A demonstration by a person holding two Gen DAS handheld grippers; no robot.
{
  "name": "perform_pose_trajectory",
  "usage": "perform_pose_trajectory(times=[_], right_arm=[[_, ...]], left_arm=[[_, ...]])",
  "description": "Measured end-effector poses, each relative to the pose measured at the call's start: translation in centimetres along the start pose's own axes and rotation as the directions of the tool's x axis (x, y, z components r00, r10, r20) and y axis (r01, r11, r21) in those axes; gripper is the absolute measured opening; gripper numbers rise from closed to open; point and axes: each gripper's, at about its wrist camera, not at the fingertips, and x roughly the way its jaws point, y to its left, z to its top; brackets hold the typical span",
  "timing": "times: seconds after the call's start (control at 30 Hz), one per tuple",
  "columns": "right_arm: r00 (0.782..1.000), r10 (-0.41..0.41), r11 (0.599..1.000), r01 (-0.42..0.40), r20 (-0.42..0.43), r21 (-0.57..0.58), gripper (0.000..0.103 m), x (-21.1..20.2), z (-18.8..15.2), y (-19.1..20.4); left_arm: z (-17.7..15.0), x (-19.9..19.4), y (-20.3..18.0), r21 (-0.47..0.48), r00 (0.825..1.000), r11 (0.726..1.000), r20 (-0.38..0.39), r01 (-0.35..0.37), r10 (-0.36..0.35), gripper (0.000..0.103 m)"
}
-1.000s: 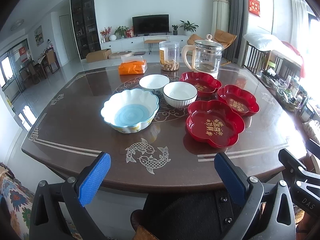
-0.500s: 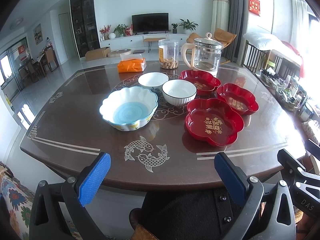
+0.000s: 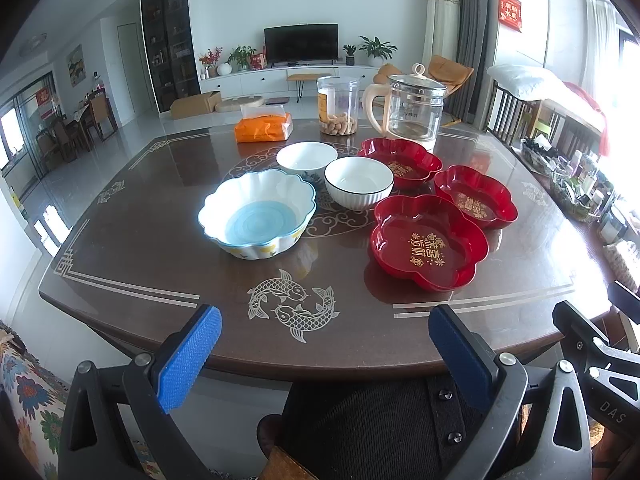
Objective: Organize plates and bowls
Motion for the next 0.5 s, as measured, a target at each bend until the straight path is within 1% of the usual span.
perform_pose_trajectory(times=[0.5], right_arm=[[1.000,0.004,1.000,-0.004,-0.006,0.000,0.095,0.01,-0.11,-0.10]], left_arm=[[0.19,0.01,0.17,-0.005,1.000,1.000,-0.003,0.002,-0.002,0.103]])
